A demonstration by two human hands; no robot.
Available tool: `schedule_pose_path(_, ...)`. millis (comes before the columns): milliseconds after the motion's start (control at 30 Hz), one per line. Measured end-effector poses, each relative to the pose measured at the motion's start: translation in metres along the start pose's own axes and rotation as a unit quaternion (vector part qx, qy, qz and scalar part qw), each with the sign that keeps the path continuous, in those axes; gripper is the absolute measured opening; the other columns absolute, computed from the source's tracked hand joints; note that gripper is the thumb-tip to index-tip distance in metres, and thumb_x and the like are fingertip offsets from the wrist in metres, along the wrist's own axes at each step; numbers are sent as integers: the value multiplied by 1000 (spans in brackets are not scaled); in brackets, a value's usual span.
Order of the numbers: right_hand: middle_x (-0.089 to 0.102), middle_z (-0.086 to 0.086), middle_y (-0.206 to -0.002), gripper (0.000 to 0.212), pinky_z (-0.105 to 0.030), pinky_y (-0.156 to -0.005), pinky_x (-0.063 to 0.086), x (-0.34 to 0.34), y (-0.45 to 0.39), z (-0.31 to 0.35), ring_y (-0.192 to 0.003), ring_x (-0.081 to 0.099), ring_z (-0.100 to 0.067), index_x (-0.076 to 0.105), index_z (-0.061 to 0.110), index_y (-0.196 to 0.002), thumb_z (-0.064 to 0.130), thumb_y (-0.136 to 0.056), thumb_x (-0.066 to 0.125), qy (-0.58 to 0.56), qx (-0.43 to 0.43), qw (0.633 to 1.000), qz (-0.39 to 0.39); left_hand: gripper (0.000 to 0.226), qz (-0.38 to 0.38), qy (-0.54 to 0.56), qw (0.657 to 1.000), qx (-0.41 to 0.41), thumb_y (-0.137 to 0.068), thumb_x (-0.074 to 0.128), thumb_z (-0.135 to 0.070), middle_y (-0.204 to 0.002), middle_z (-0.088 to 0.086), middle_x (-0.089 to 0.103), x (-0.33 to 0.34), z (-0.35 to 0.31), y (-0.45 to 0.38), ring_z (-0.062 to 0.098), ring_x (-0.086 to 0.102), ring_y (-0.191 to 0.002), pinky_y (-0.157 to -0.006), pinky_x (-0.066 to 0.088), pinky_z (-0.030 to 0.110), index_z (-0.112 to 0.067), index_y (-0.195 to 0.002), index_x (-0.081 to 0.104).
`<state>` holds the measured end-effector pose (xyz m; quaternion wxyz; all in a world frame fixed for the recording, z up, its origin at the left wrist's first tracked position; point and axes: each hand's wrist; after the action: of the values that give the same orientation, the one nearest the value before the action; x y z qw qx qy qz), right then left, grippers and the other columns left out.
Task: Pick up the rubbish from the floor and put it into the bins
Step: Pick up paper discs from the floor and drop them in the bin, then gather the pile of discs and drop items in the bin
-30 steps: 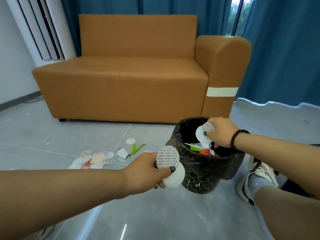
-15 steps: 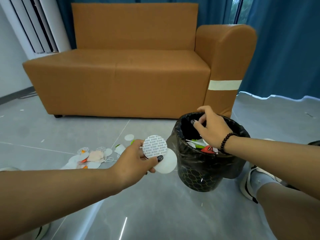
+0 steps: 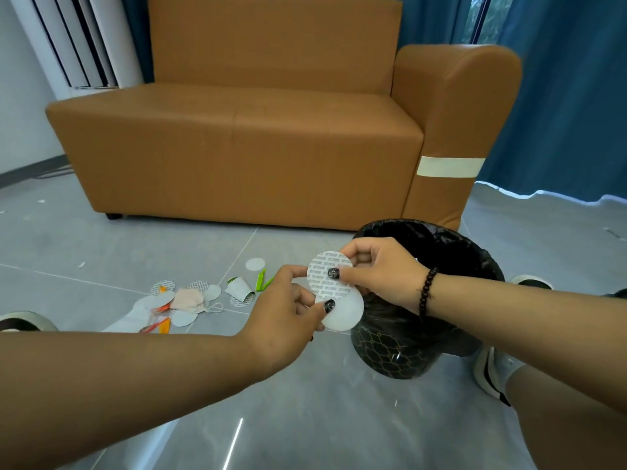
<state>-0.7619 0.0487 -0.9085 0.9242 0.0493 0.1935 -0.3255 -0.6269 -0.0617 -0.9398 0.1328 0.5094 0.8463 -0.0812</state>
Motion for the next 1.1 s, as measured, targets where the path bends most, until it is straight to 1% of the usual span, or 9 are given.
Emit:
schedule_pose_path(133, 71, -7, -89, 20, -32, -74, 57, -13, -11, -3, -82, 67, -22, 67, 12, -91, -3, -77, 71, -16, 20, 996, -84, 44, -17, -12, 1000, -7, -88, 60, -4, -83, 2, 63, -5, 4, -5, 11, 67, -72, -63, 56, 29, -20, -124, 40)
schedule_pose_path(267, 63, 1, -94, 27, -20, -63, 46, -48, -26, -24, -79, 58, -15, 60, 21, -109, 7, -85, 64, 96, -2, 942, -320, 39, -11, -43, 998, -45, -89, 58, -6, -85, 1, 66, -12, 14, -6, 13, 68, -74, -67, 53, 34, -21, -121, 41)
schedule_pose_path(333, 55, 5, -88, 32, -21, -63, 44, -61, -26, -45, -77, 52, -14, 57, 19, -118, 8, -88, 61, 153, 23, 923, -353, 37, 1, -53, 997, -61, -89, 58, -7, -87, 1, 66, -13, 19, -3, 12, 68, -72, -66, 52, 33, -22, -118, 42)
schedule_pose_path(433, 51, -1, -95, 38, -33, -83, 50, -68, -24, -72, -84, 48, -17, 55, 13, -126, 7, -88, 61, 233, 90, 917, -311, 35, 20, -67, 994, -82, -90, 58, -10, -86, -1, 66, -13, 27, 2, 10, 68, -71, -66, 52, 33, -23, -118, 42)
schedule_pose_path(533, 54, -9, -116, 43, -29, -82, 46, -67, -31, -70, -91, 54, -23, 51, 15, -130, 9, -89, 61, 290, 108, 912, -268, 35, 39, -83, 991, -96, -91, 54, -10, -87, -3, 68, -15, 38, 2, 9, 68, -73, -64, 52, 30, -23, -121, 42)
schedule_pose_path(600, 47, -9, -127, 40, -30, -81, 48, -58, -40, -59, -93, 57, -23, 52, 18, -128, 12, -89, 60, 315, 90, 909, -258, 33, 51, -91, 989, -109, -93, 51, -10, -90, -3, 69, -19, 46, 0, 8, 68, -73, -62, 52, 26, -23, -122, 40)
schedule_pose_path(800, 40, -2, -124, 27, -30, -83, 48, 12, -63, -24, -87, 56, -19, 53, 16, -116, 18, -89, 58, 292, -6, 938, -185, 40, 37, -125, 974, -184, -96, 50, -13, -97, 3, 66, -48, 79, -14, 15, 64, -82, -58, 48, 16, -14, -133, 35)
schedule_pose_path(967, 34, -3, -130, 33, -35, -88, 46, 91, -87, -42, -102, 55, -26, 46, 18, -123, 25, -91, 53, 289, 32, 954, -76, 65, -1, -221, 938, -267, -95, 52, -35, -122, 10, 57, -85, 121, -25, 24, 55, -110, -85, 43, 29, -9, -144, 20)
schedule_pose_path(1100, 26, -9, -139, 42, -36, -100, 40, 131, -109, -90, -122, 42, -32, 41, 15, -131, 31, -92, 51, 264, 136, 952, -76, 75, -61, -282, 909, -300, -90, 59, -40, -144, 15, 37, -120, 157, -27, 32, 41, -131, -105, 37, 36, -5, -145, 21)
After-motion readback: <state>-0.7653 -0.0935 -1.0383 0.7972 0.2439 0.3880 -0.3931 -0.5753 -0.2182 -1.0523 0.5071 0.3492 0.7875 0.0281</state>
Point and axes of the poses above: each hand's wrist, its own y-axis away from the middle knuckle, its own x-axis out of the palm, z = x × y
